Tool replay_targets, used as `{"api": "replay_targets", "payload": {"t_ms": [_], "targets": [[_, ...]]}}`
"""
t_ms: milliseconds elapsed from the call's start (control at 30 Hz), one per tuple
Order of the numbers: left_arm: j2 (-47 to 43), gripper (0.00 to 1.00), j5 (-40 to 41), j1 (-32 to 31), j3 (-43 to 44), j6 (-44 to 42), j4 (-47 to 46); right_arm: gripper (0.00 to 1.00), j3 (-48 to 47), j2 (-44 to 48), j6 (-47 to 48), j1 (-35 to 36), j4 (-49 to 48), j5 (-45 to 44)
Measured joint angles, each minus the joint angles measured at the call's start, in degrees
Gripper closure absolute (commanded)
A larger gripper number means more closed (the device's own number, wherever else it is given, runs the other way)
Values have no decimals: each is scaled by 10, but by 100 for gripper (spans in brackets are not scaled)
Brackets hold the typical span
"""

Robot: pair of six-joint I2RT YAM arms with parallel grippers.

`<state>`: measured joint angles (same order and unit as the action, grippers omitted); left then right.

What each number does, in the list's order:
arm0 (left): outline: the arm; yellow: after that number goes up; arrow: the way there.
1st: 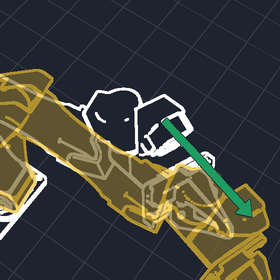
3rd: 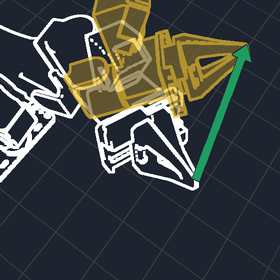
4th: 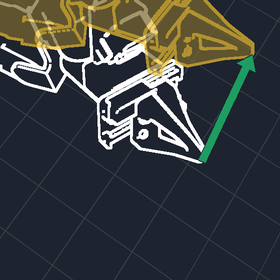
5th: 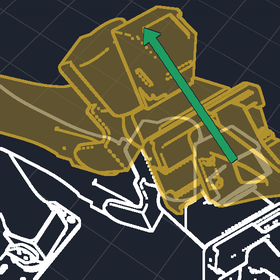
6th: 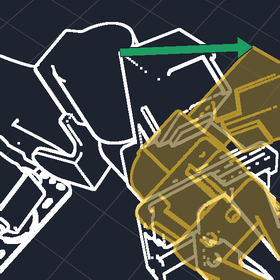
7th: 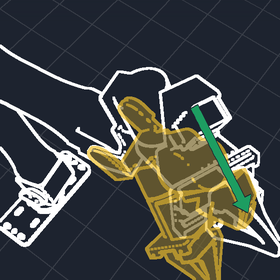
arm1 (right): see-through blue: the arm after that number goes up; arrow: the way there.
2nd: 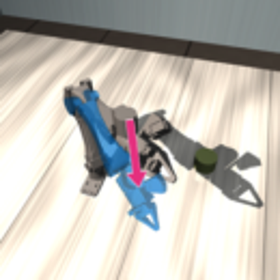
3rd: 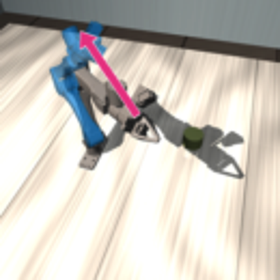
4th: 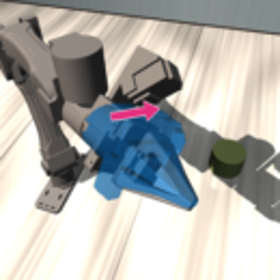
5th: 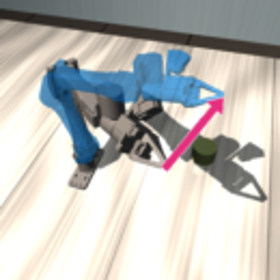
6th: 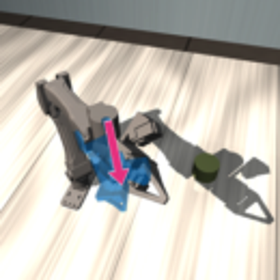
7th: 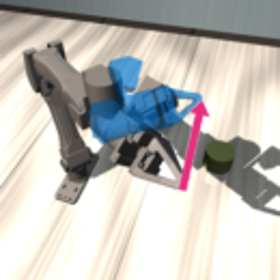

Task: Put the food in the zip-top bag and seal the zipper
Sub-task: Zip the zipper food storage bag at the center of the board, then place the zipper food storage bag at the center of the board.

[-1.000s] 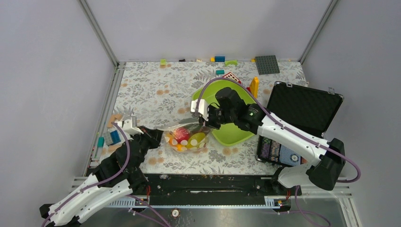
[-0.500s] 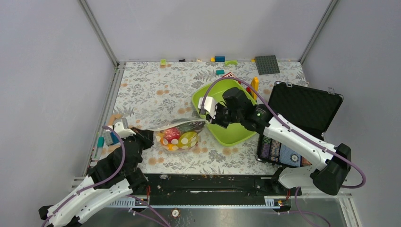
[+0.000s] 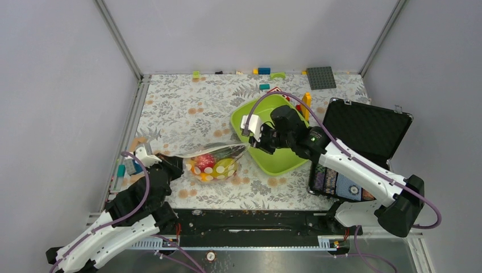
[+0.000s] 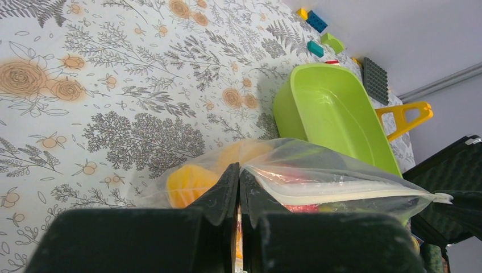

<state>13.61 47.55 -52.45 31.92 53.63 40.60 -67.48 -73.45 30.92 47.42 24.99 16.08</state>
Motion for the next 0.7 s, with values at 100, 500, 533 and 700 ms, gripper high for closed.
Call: {"api": "replay_targets", "payload": {"t_ms": [100, 500, 533, 700], "targets": [[10, 100, 18, 2, 3, -5, 6, 38, 15, 11, -16, -4, -21, -14], [77, 100, 77, 10, 22, -14, 11, 0, 235, 203, -179, -21, -265, -258], [85, 100, 82, 10, 24, -14, 9, 0, 246, 209, -192, -21, -272, -277], [155, 100, 103, 22, 49, -18, 1, 0, 293, 245, -261, -21, -283, -378]]}}
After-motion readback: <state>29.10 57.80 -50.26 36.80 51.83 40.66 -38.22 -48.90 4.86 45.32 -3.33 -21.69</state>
